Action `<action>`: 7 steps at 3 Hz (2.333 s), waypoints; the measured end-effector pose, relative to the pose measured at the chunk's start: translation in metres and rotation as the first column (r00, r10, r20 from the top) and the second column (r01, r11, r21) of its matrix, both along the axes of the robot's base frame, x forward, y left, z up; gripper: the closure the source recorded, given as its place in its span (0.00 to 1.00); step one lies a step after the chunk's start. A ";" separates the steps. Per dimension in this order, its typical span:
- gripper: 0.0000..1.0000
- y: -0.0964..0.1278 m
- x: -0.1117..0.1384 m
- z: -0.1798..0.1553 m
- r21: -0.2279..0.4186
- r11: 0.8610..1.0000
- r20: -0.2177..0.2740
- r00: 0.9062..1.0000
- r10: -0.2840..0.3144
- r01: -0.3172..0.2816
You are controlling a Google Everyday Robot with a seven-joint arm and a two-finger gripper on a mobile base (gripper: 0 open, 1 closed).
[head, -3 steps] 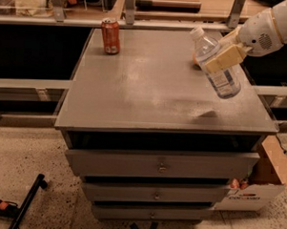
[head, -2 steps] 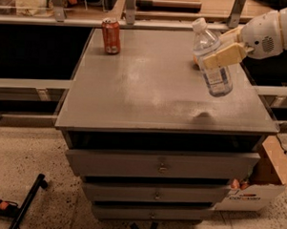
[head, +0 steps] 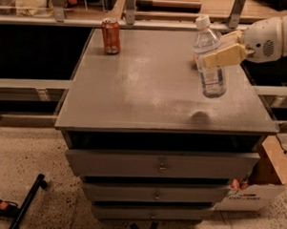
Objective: Place blue plastic bottle upright
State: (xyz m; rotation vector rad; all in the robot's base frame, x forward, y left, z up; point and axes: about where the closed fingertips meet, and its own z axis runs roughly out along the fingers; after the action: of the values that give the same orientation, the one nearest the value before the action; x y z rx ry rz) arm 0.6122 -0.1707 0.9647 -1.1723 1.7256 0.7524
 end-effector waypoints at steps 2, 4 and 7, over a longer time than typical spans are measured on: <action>1.00 0.020 -0.004 0.011 0.413 0.910 -0.033 0.998 0.058 -0.039; 1.00 0.025 -0.006 0.004 0.353 0.934 -0.006 0.998 0.064 -0.058; 1.00 0.002 -0.008 -0.030 0.367 0.930 0.074 0.997 -0.013 -0.015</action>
Offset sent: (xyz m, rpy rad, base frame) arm -0.0089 0.0202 0.0231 0.6721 0.0432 0.0615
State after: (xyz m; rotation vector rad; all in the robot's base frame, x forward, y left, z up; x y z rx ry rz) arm 0.6040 -0.1685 0.9345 -0.9295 1.4429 0.9716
